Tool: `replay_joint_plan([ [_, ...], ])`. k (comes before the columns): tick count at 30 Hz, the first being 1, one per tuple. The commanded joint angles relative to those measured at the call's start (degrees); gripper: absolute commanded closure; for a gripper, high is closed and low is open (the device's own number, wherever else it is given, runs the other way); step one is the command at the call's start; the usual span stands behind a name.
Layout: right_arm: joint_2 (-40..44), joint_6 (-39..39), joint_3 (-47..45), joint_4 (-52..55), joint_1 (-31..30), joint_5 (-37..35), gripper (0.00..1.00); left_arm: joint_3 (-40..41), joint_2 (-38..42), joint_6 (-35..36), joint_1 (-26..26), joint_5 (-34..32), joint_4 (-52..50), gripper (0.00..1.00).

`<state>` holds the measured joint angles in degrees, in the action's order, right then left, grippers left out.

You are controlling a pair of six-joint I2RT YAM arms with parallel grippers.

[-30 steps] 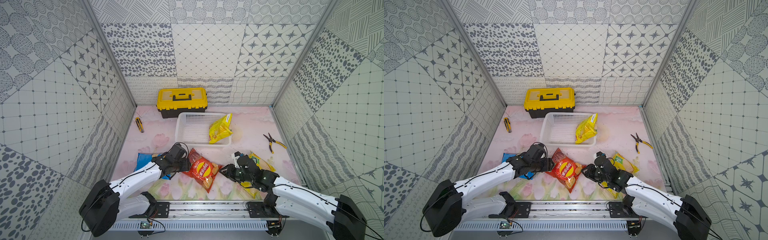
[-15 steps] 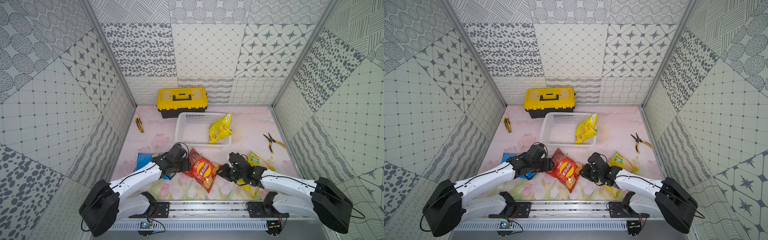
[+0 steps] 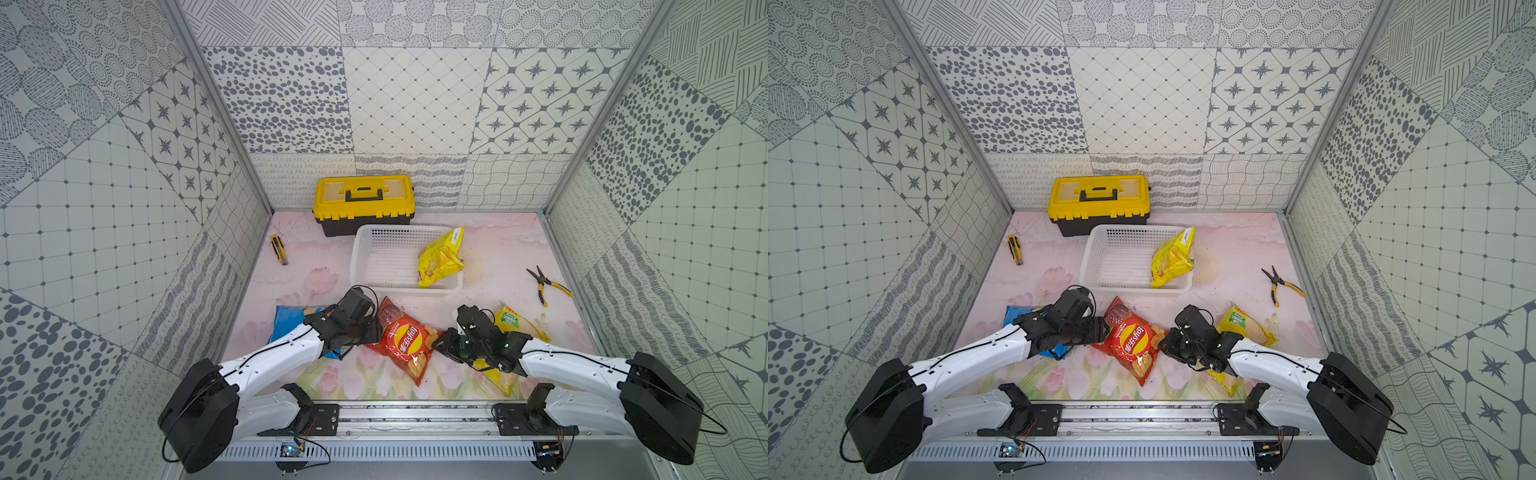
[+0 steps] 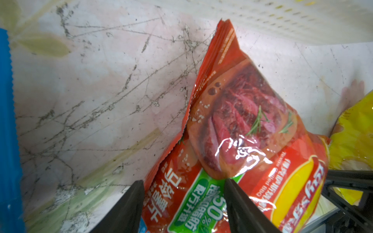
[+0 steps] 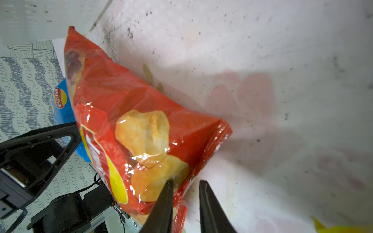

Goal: Put the potato chips into the basket
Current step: Pick up the potato chip from the center of the board.

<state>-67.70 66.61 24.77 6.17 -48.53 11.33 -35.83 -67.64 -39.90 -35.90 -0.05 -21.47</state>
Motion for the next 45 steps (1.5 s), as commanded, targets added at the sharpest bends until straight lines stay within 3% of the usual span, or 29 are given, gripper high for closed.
replay_joint_plan([
  [1, -0.5, -0.5, 0.0, -2.5, -0.2, 0.0, 0.74, 0.1, -0.3, -0.6, -0.3, 1.2, 0.2, 0.33],
  [9, -4.0, -0.6, 0.3, -6.0, -0.3, 0.2, 0.8, 0.3, -0.5, -0.6, -0.5, 1.2, 0.3, 0.33],
  [15, -5.0, -0.9, 1.8, -6.0, -0.3, 0.4, 1.0, 1.1, 0.3, -1.4, -0.7, 1.7, 1.4, 0.33],
  [24, 5.9, -4.0, 4.5, 3.5, -0.9, 1.0, 1.0, 1.8, 2.5, -2.2, -0.9, 1.1, -0.4, 0.33],
  [31, 13.5, -9.4, 14.1, 14.7, -0.9, 4.9, 1.0, 2.1, 9.0, -3.9, -1.1, 0.1, -3.0, 0.32],
  [45, 14.7, -14.2, 33.7, 23.1, -0.9, 11.1, 1.0, -3.2, 17.6, -4.2, -1.3, -1.4, -13.2, 0.32],
])
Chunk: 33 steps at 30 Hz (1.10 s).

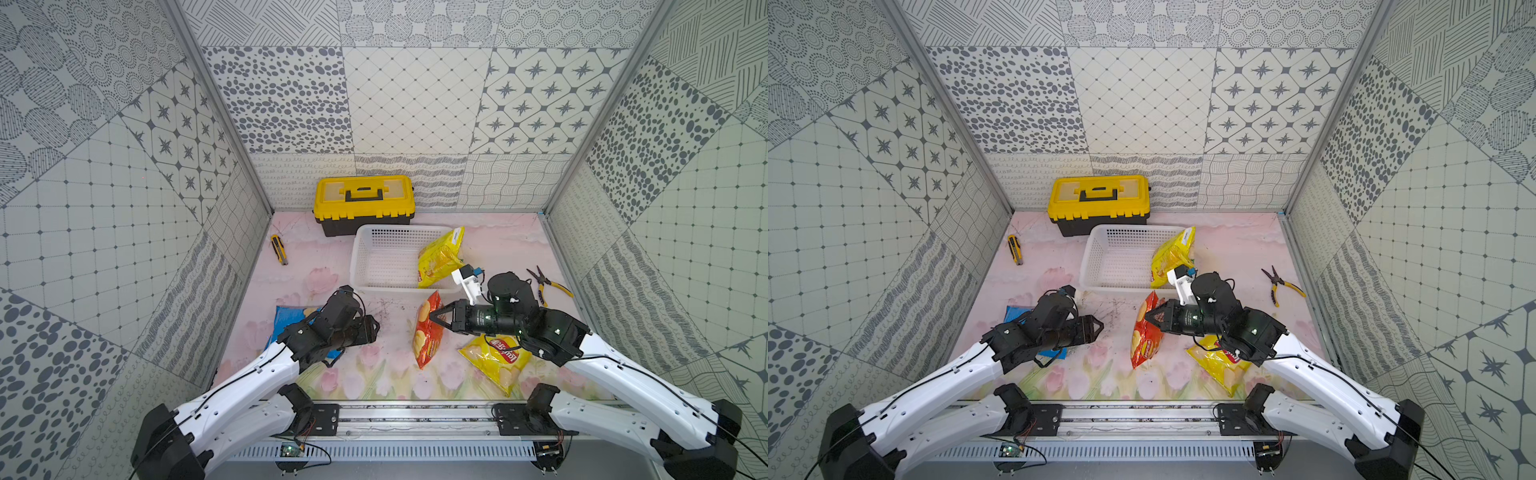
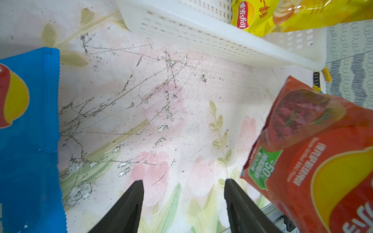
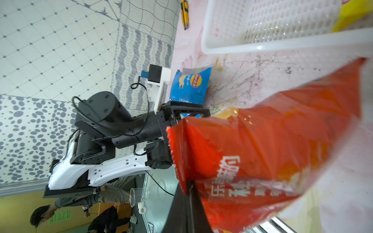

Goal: Put the potato chips into the basket
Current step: Pick up the potato chip from the center of the board, then place the potato chip in the basket.

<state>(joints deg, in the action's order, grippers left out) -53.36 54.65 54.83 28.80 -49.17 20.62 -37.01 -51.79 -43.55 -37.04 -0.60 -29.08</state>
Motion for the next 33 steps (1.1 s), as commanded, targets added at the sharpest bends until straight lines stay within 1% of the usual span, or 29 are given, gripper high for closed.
replay_joint_plan([
  [1, 0.4, -2.3, 4.7, 0.7, -0.3, 1.8, 1.0, -2.7, 1.9, -0.4, -0.1, -0.9, -6.1, 0.32],
  [5, 0.5, -1.9, 8.0, 0.8, -0.2, 2.4, 1.0, -5.0, 2.4, 0.0, -0.1, -0.8, -7.5, 0.32],
  [10, -0.9, -2.2, 13.9, 1.4, 0.4, 5.6, 1.0, -7.3, 2.5, 0.0, -0.1, -1.0, -8.3, 0.32],
  [13, -1.9, -2.4, 18.1, 1.6, 1.9, 8.0, 1.0, -9.2, 2.1, -0.1, -0.1, -1.2, -8.7, 0.32],
  [17, -4.9, -2.5, 25.1, 1.5, 6.7, 12.4, 1.0, -12.7, 0.8, 0.0, -0.1, -0.5, -7.8, 0.32],
  [21, -10.1, -3.2, 32.2, 1.6, 10.9, 15.2, 1.0, -17.3, -2.1, 0.4, -0.2, -0.3, -6.7, 0.33],
  [26, -17.6, -4.6, 38.6, 1.5, 15.6, 18.1, 1.0, -24.5, -7.6, 2.6, -0.2, -2.6, -7.0, 0.33],
  [31, -26.4, -5.9, 44.1, 1.0, 20.5, 24.0, 1.0, -31.2, -13.6, 5.2, -0.1, -5.6, -7.1, 0.32],
  [33, -30.2, -6.1, 45.2, -0.3, 22.6, 26.8, 1.0, -33.7, -16.4, 6.1, 0.9, -6.8, -7.3, 0.32],
])
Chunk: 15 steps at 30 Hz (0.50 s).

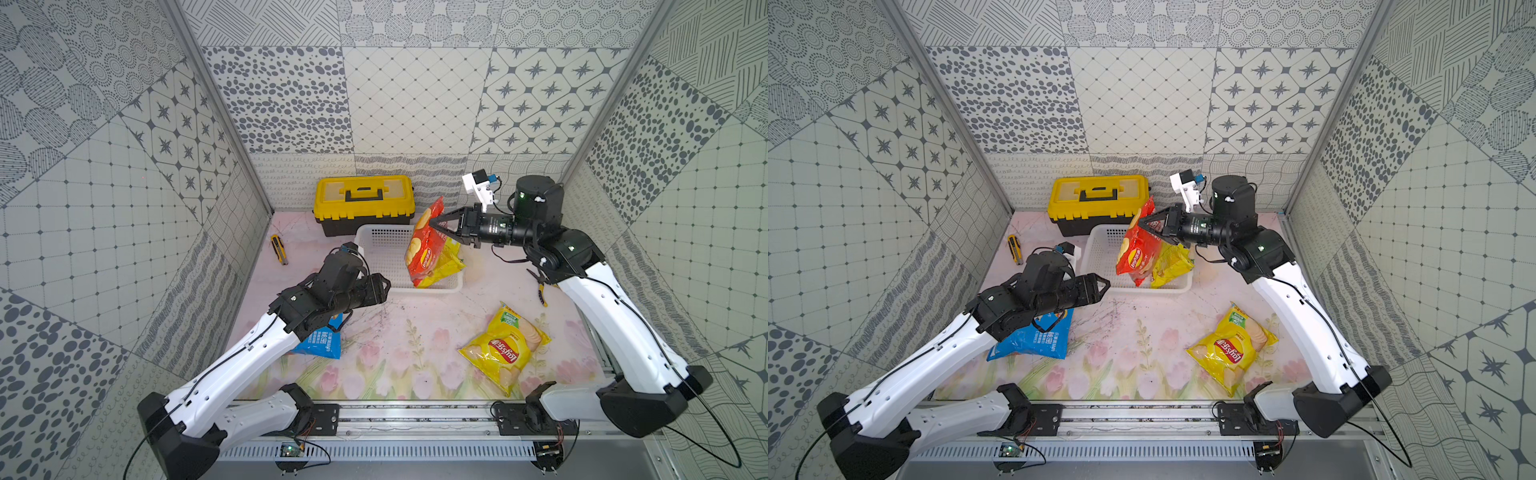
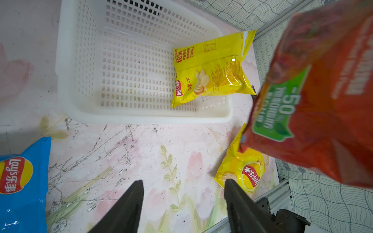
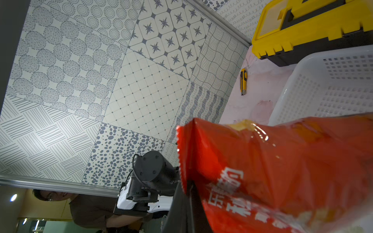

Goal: Put the potato chips into the basket
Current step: Place the potato chip in the basket.

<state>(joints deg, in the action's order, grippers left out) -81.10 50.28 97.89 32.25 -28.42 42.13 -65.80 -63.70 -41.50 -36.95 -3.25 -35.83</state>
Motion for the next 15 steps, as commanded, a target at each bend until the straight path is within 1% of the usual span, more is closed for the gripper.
replay_joint_plan([
  [1, -3.7, -1.5, 2.6, -4.7, 2.8, 6.5, 1.0, -5.7, -5.4, 4.2, 1.4, -4.3, -0.6, 0.31],
  [4, -8.7, 0.0, 3.5, -7.6, 5.1, 10.7, 1.0, -6.4, -7.8, 3.7, 5.5, -2.9, 0.5, 0.31],
  [9, -15.6, 0.2, 4.8, -9.6, 7.5, 15.0, 1.0, -6.5, -12.6, 3.8, 11.3, 0.2, 3.6, 0.31],
  [15, -21.3, -1.6, 3.5, -10.1, 9.0, 16.5, 1.0, -11.1, -23.2, 5.9, 12.2, 3.7, 6.5, 0.33],
])
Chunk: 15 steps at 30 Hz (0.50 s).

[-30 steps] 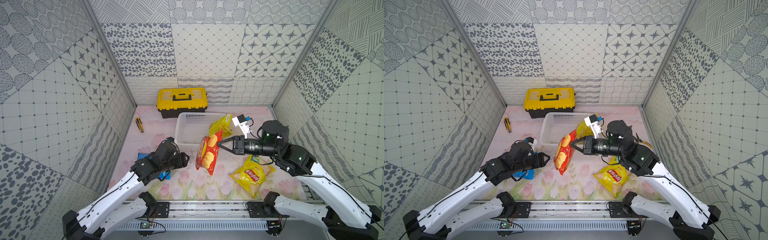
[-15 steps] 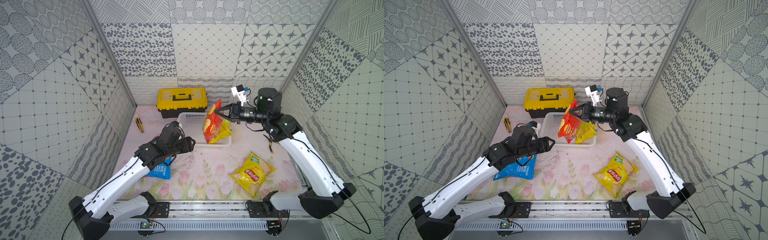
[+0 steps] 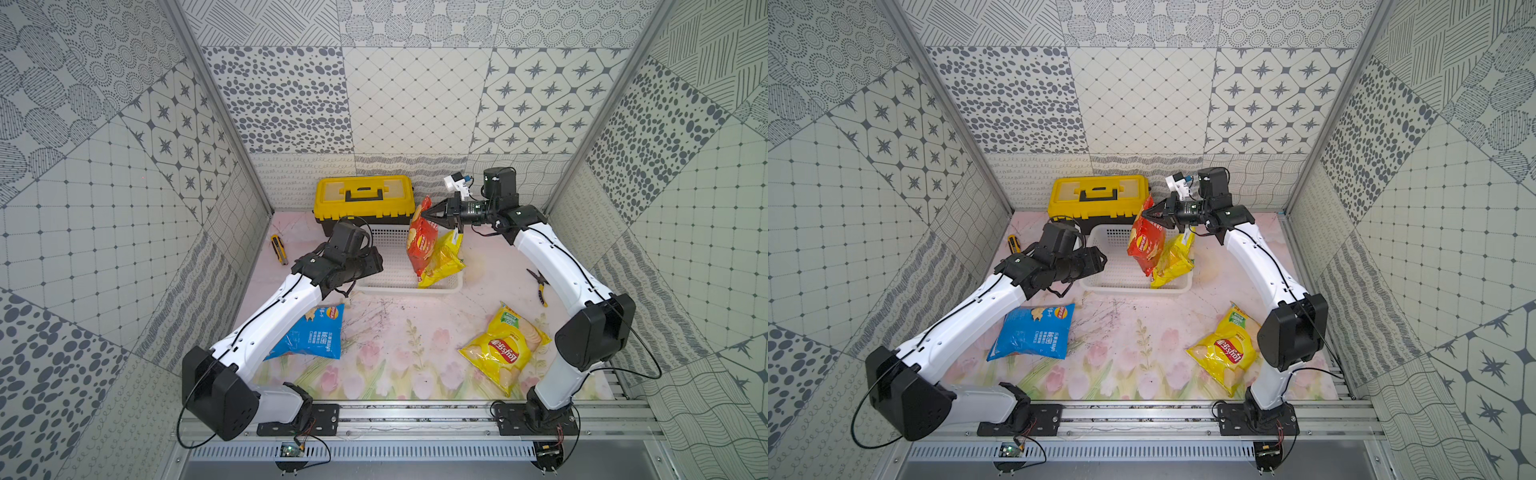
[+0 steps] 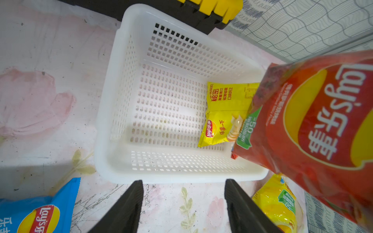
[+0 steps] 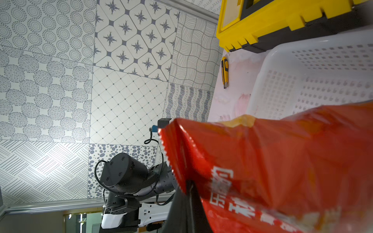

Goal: Put the potato chips into the basket
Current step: Place the potato chip in the basket.

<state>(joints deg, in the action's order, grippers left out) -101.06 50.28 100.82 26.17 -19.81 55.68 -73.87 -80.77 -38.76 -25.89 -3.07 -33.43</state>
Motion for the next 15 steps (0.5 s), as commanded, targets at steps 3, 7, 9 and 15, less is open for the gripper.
replay_joint_plan([
  [3, -3.3, -2.1, -0.1, -4.2, 0.9, 3.3, 1.0, -6.5, -11.9, 3.4, 1.1, 5.2, 4.6, 0.35],
  [7, -5.1, -2.0, -0.8, -4.3, 1.1, 4.0, 1.0, -9.5, -17.3, 3.7, 1.1, 6.1, 5.1, 0.35],
  [9, -5.5, -2.1, -1.3, -4.3, 1.0, 3.9, 1.0, -10.5, -19.2, 4.1, 1.1, 6.4, 5.5, 0.35],
  [15, -7.2, -3.4, -1.8, -2.5, 1.1, 3.9, 1.0, -13.7, -26.0, 5.0, 1.1, 7.6, 4.4, 0.36],
])
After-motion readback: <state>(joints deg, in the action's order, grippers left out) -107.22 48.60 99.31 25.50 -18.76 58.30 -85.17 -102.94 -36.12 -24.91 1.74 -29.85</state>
